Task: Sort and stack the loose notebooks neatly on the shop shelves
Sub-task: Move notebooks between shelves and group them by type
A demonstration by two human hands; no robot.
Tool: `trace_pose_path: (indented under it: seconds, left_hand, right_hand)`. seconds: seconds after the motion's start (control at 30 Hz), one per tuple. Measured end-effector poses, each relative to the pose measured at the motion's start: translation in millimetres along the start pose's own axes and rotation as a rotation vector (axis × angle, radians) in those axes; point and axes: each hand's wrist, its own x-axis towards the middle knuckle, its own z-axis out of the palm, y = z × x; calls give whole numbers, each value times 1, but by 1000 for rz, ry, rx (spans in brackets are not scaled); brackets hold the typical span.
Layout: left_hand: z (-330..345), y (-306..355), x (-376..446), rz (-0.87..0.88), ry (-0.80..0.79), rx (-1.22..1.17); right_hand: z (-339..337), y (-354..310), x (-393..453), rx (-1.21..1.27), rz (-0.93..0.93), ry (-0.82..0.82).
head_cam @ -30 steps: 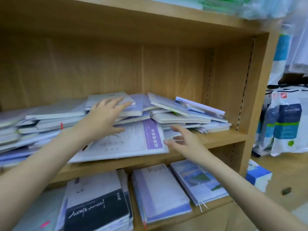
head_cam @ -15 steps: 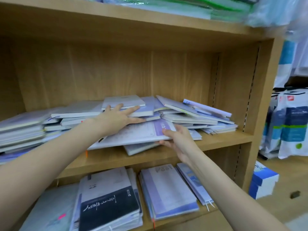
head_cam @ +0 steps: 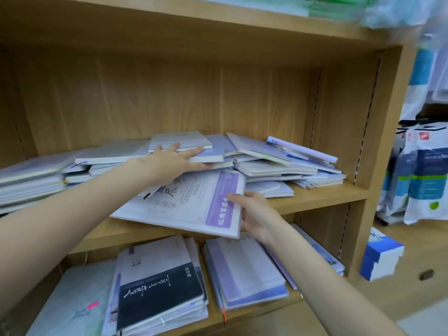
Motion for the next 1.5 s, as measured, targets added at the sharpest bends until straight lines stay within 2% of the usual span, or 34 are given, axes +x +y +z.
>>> trace_pose_path:
  seconds: [0.1,0.37,0.6,0.67,0.77,0.87,0.93,1.03,1.13,1.23,1.3,1.4,1.5]
  left_hand:
    - [3,-6,-2,-10,-48,-69]
    - [-4,-8,-6,-54,-107,-233]
    - [-1,11,-18,-104,-51,-377]
    - [-7,30,-25,-95,51,-511]
    - [-10,68,-53,-11,324,-844]
    - [9,116,-84,104,415,-960]
    - [27,149,-94,204,350,-1053]
    - [55,191,-84,265,65,-1076]
    - [81,224,-65,294,-161,-1053]
    - [99,231,-54,272,-185,-1083]
    - [108,226,-47,222,-139,-1172]
    - [126,220,-35,29,-76,-1330]
    - [156,229,-29,-159,-179,-1404]
  right_hand:
    - [-2,-4,8,-11,-29,47]
    - [-2,2,-45,-17,-134,-5]
    - [-56,-44,-97,-235,-256,108]
    - [-70,-53,-103,-252,-243,110]
    - [-88,-54,-107,-284,-229,114]
    - [-119,-57,-111,-258,-187,135]
    - [-145,-58,-120,-255,-137,149]
    - [-175,-49,-137,-343,-6,177]
    - [-189,-22,-135,-293,30,345]
    - [-192,14,-108,-202,-49,574]
    - [-185,38,-85,-99,-103,651]
    - [-156,81,-58,-1,-6,582]
    - [-143,139,-34,42,291,416]
